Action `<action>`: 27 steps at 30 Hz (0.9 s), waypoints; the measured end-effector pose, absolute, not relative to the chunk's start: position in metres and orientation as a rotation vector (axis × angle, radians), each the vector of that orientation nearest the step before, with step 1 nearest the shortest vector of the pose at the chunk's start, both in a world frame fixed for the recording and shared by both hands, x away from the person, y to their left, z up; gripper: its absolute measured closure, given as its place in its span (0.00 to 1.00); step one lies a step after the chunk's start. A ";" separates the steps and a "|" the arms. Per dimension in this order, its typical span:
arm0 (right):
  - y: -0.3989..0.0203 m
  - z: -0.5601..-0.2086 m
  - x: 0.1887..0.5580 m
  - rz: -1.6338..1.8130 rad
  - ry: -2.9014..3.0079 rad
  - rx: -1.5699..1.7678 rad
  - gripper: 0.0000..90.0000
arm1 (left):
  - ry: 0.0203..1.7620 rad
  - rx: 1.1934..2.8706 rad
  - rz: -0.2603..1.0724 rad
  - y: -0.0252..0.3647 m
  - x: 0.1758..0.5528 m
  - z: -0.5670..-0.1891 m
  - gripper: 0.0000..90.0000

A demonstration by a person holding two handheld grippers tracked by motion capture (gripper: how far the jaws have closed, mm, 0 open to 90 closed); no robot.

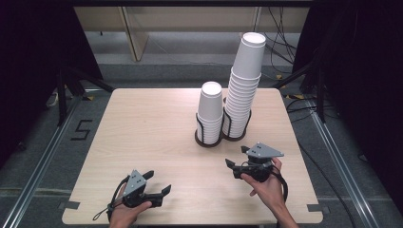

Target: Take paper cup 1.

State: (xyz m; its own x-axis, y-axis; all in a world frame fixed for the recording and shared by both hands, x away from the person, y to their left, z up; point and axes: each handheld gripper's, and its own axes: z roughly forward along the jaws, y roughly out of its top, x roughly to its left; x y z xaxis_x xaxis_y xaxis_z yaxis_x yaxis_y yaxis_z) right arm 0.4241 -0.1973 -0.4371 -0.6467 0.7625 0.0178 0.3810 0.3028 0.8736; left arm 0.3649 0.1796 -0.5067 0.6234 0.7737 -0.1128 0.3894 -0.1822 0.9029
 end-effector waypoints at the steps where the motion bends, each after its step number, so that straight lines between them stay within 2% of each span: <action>1: -0.196 -0.434 0.424 1.286 2.183 1.047 0.28 | 0.940 1.795 0.455 0.180 0.365 -0.507 0.16; 27: -0.167 -0.398 0.451 1.344 2.168 0.955 0.28 | 0.947 1.788 0.454 0.180 0.365 -0.507 0.16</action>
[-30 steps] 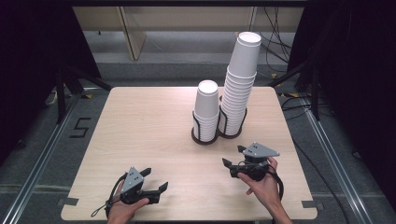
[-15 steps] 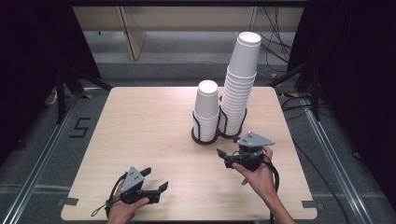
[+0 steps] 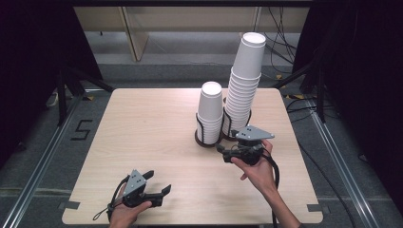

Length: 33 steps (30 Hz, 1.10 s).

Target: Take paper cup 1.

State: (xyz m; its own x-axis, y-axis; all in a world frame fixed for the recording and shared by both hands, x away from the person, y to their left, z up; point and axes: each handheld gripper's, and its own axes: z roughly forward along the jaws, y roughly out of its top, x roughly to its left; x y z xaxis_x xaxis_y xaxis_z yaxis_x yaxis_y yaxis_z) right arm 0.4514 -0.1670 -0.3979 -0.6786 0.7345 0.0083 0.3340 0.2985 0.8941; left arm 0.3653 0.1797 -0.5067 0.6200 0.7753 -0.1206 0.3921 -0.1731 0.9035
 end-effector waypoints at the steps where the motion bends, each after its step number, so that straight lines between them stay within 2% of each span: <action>1: -0.166 -0.397 0.452 1.336 2.157 0.952 0.28 | 0.947 1.790 0.453 0.180 0.365 -0.507 0.16; 33: -0.140 -0.357 0.498 1.335 2.018 0.988 0.25 | 0.943 1.793 0.453 0.179 0.366 -0.506 0.16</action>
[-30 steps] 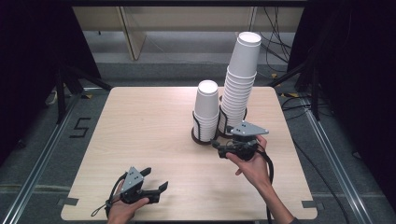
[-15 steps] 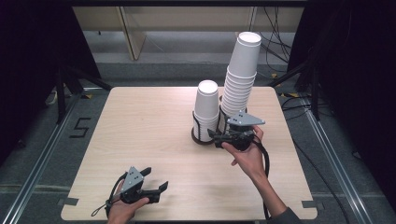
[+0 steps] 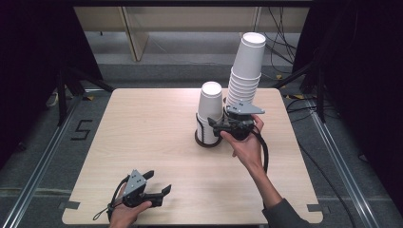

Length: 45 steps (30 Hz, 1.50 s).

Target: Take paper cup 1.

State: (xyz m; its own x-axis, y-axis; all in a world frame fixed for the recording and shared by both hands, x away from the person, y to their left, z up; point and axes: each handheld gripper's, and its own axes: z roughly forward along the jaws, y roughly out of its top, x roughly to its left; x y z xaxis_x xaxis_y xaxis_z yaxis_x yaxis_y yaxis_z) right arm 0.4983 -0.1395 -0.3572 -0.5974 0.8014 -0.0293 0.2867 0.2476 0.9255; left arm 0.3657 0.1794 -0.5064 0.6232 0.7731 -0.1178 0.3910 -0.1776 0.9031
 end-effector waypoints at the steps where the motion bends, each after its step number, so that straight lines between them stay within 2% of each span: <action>1: -0.138 -0.356 0.500 1.329 2.001 0.994 0.24 | 0.943 1.793 0.453 0.179 0.366 -0.506 0.16; 31: -0.099 -0.350 0.548 1.195 1.962 1.127 0.18 | 0.947 1.795 0.450 0.179 0.366 -0.506 0.16; 45: -0.094 -0.353 0.555 1.214 1.920 1.194 0.21 | 0.951 1.789 0.446 0.179 0.366 -0.507 0.16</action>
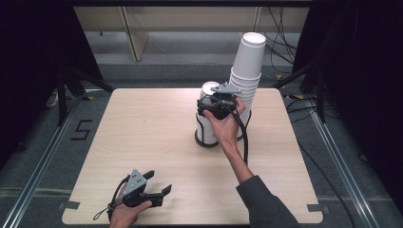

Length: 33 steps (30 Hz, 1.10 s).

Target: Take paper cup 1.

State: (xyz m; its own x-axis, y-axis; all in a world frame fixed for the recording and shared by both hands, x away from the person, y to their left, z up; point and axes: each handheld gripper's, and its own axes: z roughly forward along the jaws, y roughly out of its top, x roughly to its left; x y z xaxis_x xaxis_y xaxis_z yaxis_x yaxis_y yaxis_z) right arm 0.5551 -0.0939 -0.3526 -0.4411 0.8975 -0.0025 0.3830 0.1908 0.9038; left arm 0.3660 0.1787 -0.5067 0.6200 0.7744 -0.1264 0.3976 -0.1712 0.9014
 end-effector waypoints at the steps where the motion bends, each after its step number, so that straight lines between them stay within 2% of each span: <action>1: -0.094 -0.352 0.555 1.210 1.920 1.193 0.21 | 0.951 1.789 0.446 0.179 0.366 -0.507 0.16; 6: -0.095 -0.348 0.554 1.237 1.901 1.189 0.22 | 0.954 1.795 0.446 0.179 0.366 -0.506 0.16; 20: -0.098 -0.308 0.543 1.280 1.840 1.128 0.22 | 0.945 1.795 0.441 0.178 0.366 -0.507 0.16; 33: -0.118 -0.263 0.508 1.426 1.841 1.028 0.22 | 0.957 1.796 0.453 0.179 0.367 -0.506 0.16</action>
